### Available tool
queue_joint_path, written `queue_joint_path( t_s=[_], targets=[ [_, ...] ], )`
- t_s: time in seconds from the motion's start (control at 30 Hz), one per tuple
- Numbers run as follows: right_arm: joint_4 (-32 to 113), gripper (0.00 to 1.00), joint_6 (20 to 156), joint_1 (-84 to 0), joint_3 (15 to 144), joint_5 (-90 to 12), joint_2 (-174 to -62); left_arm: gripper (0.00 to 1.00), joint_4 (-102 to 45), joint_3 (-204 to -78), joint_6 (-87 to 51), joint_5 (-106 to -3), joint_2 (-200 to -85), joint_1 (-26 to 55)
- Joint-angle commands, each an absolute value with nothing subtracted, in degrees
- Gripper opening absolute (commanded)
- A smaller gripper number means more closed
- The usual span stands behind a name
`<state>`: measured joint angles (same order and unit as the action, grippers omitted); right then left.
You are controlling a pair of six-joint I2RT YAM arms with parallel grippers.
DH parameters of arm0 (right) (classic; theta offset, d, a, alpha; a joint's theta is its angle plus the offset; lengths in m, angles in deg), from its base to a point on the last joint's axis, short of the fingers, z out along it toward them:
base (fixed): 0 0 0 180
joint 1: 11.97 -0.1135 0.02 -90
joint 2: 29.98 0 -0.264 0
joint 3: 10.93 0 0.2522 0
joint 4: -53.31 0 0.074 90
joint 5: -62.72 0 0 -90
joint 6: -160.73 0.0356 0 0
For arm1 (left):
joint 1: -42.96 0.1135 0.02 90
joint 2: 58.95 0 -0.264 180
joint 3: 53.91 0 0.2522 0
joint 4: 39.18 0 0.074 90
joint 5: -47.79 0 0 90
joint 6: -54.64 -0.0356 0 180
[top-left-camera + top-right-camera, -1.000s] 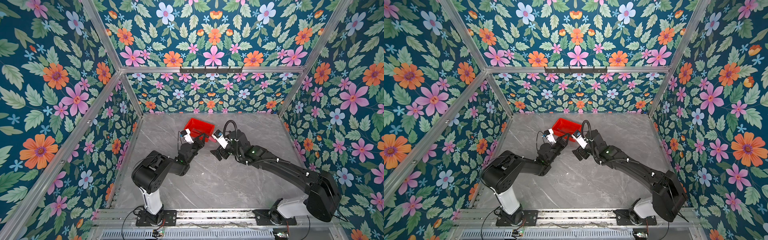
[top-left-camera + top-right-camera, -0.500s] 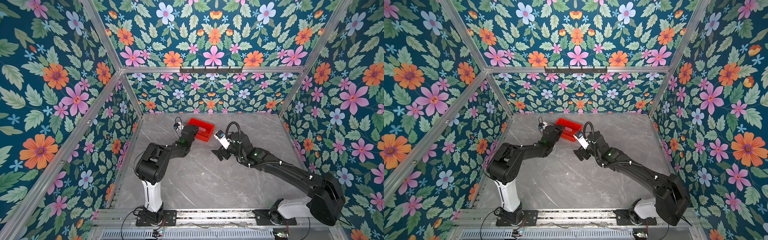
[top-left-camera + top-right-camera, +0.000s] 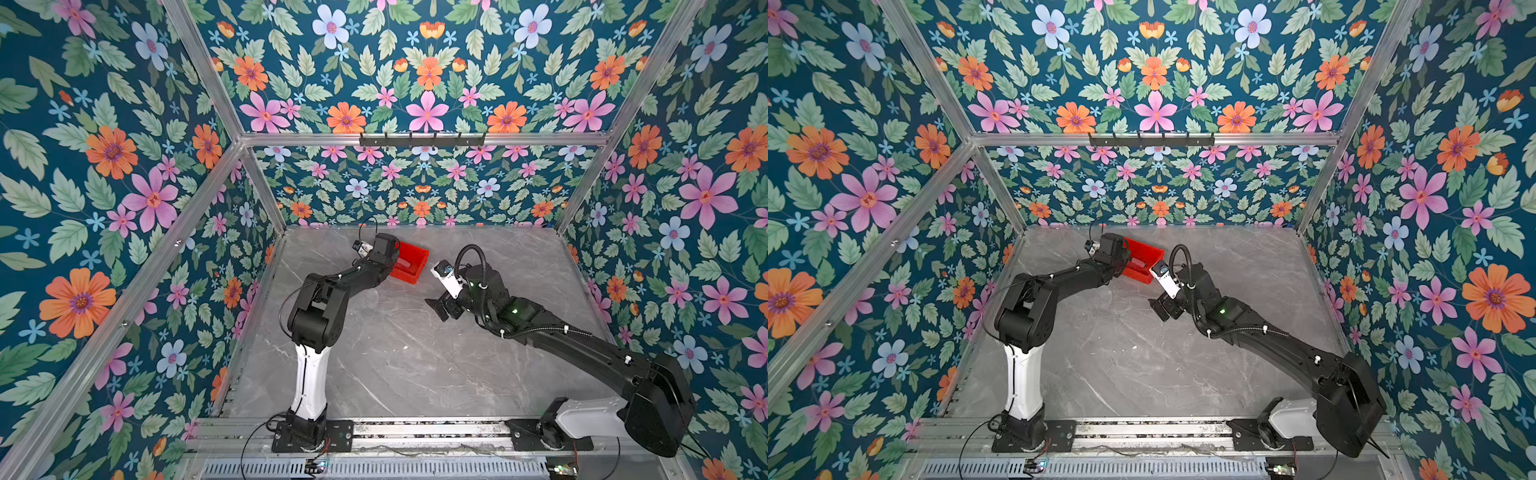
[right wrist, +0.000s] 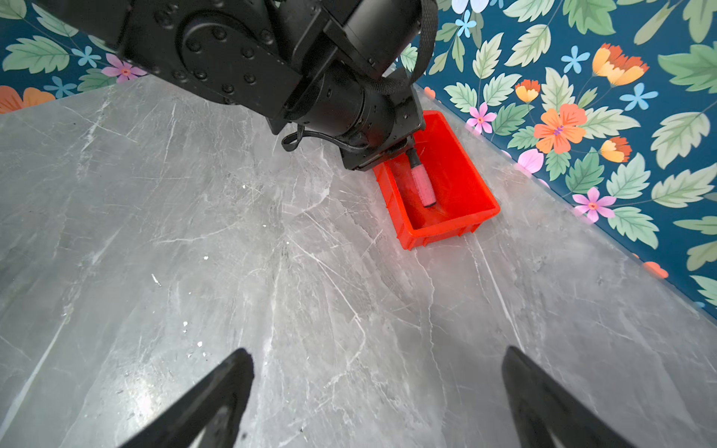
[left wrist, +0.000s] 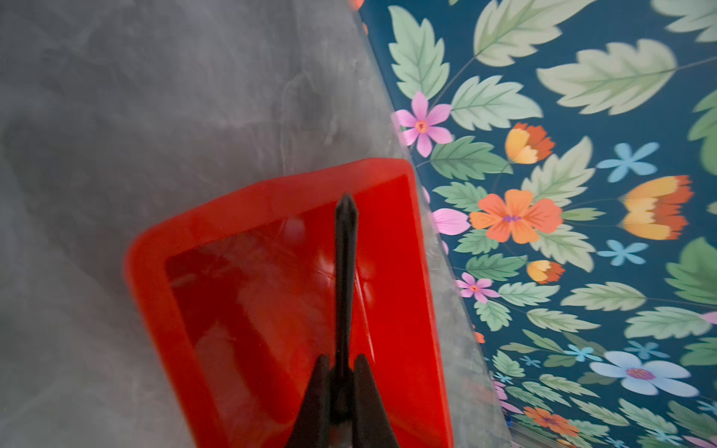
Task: Put the screwdriver in the bin
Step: Place the screwdriver in the bin.
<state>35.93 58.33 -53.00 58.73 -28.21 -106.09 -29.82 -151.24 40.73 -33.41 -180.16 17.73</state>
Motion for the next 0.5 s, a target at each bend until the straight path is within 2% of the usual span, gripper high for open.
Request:
queue_joint_path(
  t_s=[0.0,0.23,0.27,0.33,0.47],
  targets=[
    [36.4,0.99,57.4,-53.0,58.6,-27.3,-105.6,0.00,-24.4,-153.4,40.8,-34.9,-181.4,17.7],
    [36.4,0.99,57.4,-53.1,58.3,-27.3,-105.2,0.01,-23.8,-154.1,40.6,-35.6,-182.1,17.7],
    [36.4,0.99,57.4,-53.0,58.3,-27.3,-105.2,0.09,-24.0,-154.0,40.6,-35.7,-182.1,17.7],
    [36.5,0.99,57.4,-53.1,58.3,-27.3,-105.2,0.19,-24.1,-153.7,40.5,-35.5,-181.8,17.7],
    [36.5,0.99,57.4,-53.1,58.4,-27.3,-105.3,0.44,-25.4,-153.1,39.9,-35.4,-180.7,17.7]
  ],
)
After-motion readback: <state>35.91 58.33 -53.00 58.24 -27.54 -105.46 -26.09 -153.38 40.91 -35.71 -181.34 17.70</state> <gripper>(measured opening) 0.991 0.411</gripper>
